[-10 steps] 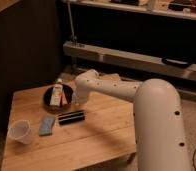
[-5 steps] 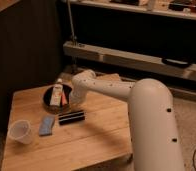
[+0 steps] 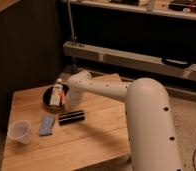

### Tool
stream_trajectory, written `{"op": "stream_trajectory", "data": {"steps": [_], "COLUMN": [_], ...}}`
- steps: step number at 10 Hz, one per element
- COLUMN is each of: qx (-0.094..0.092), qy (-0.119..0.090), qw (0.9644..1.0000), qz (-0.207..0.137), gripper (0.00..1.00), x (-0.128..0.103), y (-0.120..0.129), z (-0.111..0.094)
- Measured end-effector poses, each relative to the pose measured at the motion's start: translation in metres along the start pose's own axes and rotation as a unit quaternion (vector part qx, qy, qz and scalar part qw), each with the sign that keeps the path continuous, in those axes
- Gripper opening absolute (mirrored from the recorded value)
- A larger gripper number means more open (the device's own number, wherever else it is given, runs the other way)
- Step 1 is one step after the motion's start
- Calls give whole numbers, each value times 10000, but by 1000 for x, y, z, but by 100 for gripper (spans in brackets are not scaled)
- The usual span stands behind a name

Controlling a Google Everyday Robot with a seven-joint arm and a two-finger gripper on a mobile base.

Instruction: Push the eraser across the table

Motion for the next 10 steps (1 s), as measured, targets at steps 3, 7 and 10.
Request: {"op": "stream_trajectory", "data": {"steps": [3, 7, 10], "qx": [-139, -329, -374], "qy": [-161, -281, -328], "qw": [9998, 9991, 9987], "qz": [-66, 1, -73], "gripper": [0, 0, 0], "x": [-14, -25, -42], "y": [-2, 14, 19], "z": [4, 7, 0]}}
